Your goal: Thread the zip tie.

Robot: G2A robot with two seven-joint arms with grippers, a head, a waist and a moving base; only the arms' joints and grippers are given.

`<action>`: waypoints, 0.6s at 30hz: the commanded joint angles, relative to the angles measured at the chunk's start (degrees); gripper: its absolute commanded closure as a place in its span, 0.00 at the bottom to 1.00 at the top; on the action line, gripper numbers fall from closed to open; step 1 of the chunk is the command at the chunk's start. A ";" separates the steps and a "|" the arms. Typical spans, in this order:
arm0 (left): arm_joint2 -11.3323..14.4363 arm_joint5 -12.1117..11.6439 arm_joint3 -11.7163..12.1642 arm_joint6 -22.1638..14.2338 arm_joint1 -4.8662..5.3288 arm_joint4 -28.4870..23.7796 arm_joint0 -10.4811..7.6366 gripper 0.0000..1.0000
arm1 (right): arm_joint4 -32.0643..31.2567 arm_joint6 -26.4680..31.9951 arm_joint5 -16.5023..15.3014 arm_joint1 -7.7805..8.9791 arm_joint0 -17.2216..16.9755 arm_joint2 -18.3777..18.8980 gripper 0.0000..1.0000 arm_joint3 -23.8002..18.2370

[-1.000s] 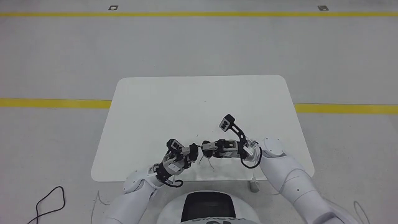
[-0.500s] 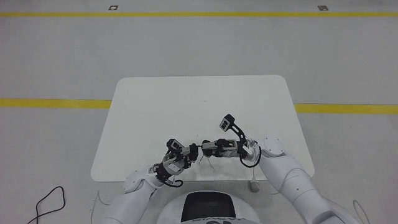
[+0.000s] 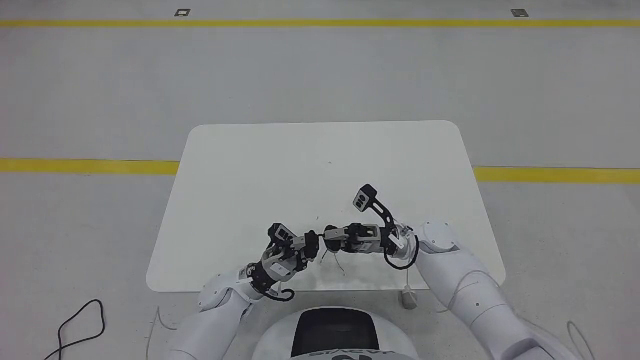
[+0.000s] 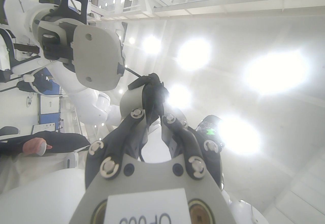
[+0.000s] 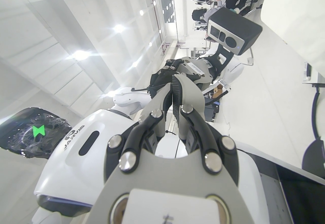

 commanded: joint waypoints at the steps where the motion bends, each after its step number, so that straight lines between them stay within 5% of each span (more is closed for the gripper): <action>1: 0.00 0.00 0.00 0.00 0.00 0.00 0.00 1.00 | -0.07 -0.07 0.00 -0.01 0.01 0.01 1.00 0.07; 18: 0.00 0.00 0.00 0.00 0.00 0.00 0.00 1.00 | -0.39 -0.16 0.00 -0.13 0.38 0.02 1.00 1.06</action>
